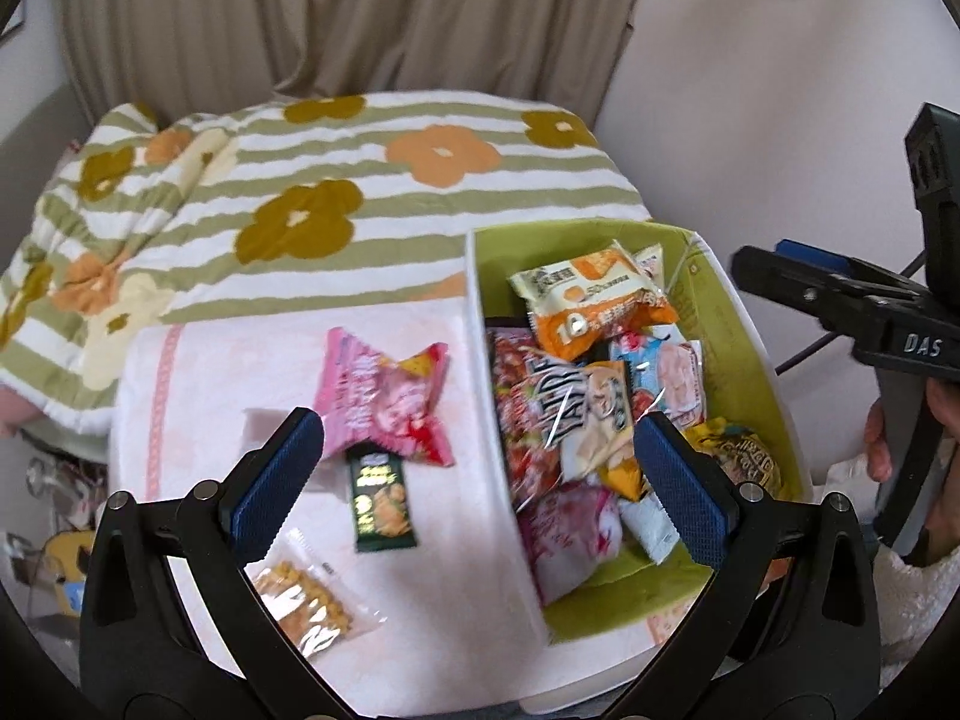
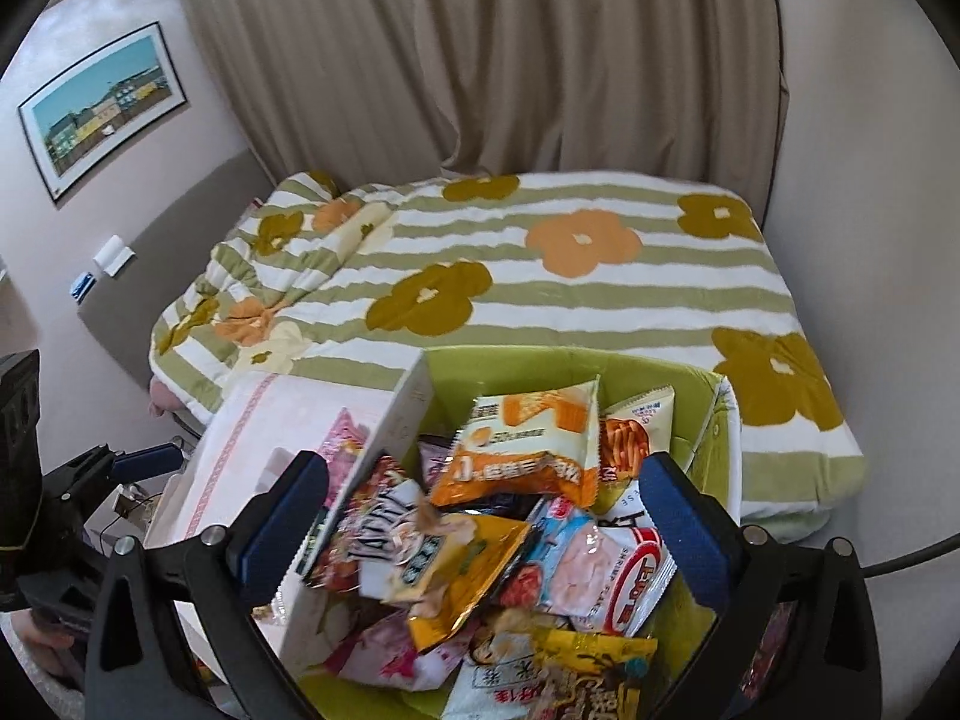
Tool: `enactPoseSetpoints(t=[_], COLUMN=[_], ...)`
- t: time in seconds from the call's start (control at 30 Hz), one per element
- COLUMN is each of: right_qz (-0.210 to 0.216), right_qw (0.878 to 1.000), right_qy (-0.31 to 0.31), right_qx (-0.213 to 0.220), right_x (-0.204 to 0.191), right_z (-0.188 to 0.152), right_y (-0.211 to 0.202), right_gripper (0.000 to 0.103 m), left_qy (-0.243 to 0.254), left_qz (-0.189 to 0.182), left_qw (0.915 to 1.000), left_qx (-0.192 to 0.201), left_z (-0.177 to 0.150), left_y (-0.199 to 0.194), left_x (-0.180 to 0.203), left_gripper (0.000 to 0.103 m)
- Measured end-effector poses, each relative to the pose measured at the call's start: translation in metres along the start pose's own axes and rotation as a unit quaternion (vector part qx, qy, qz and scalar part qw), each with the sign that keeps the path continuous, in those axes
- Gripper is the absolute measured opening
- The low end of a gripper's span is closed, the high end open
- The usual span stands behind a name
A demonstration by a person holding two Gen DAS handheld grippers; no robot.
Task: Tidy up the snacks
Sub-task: 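Move both tools back over the remaining snacks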
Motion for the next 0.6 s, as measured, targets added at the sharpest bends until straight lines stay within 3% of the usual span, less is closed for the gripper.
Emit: enactPoseSetpoints(t=[0.27, 0.6], right_qz=[0.012, 0.022], right_qw=[0.999, 0.998], right_qy=[-0.048, -0.060], right_qx=[0.003, 0.007], right_x=[-0.051, -0.107], right_z=[-0.012, -0.032], right_y=[-0.013, 0.002], right_gripper=[0.103, 0.103], left_qy=[-0.065, -0.073], left_qz=[0.036, 0.064], left_qw=[0.9972, 0.9953], left_qx=[0.004, -0.008], left_z=[-0.027, -0.068], left_y=[-0.035, -0.042], left_x=[-0.073, -0.150], left_gripper=[0.103, 0.103])
Point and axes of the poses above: each gripper's, at about its wrist camera, not at the fingertips, and y roughly the way its jaws point, x to its right, z to its top, the point moved 5 cm from there along y, roughly the way its jaws point, and after that the axes turned 15 degrees about z, right-handed, at the moved point
